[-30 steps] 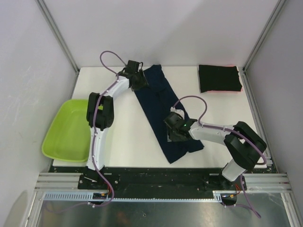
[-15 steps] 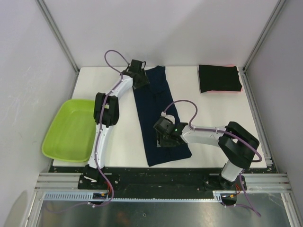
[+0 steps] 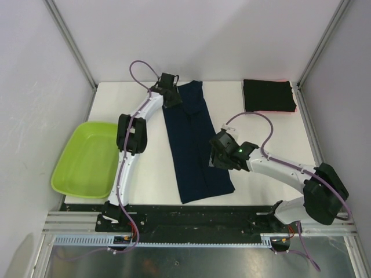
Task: Fold and stack the t-shirts
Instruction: Rotate the tshirt 90 degrees, then grab the bottom of the folded rectangular tshirt with both arms, then fold the folded rectangular tshirt in 1/3 of the way
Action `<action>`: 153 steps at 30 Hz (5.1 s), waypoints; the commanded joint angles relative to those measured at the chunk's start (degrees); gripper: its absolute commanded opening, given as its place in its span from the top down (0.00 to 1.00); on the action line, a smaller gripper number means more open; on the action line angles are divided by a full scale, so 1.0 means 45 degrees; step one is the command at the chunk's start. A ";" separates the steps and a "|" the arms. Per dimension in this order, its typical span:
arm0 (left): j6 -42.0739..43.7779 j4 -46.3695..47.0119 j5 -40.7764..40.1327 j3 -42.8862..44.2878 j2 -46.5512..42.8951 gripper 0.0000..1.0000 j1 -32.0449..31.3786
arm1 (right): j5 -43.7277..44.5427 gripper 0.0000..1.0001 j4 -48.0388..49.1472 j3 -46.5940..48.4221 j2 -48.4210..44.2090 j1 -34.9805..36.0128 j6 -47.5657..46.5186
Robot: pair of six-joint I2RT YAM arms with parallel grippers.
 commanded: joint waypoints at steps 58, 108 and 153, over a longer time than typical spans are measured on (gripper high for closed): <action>-0.6319 0.1142 0.1598 -2.2004 -1.7531 0.52 -0.7754 | -0.0915 0.62 -0.0425 -0.5720 -0.4680 0.0108 0.2016; -0.7911 0.1070 0.1025 -2.2141 -1.7491 1.00 -0.9301 | -0.1308 1.00 0.0470 -0.6043 -0.4625 0.1698 0.3159; -0.3904 0.1294 -0.1625 -1.5491 -1.3273 1.00 -0.4285 | -0.0126 1.00 0.4598 0.2031 0.3022 -0.1930 -0.1118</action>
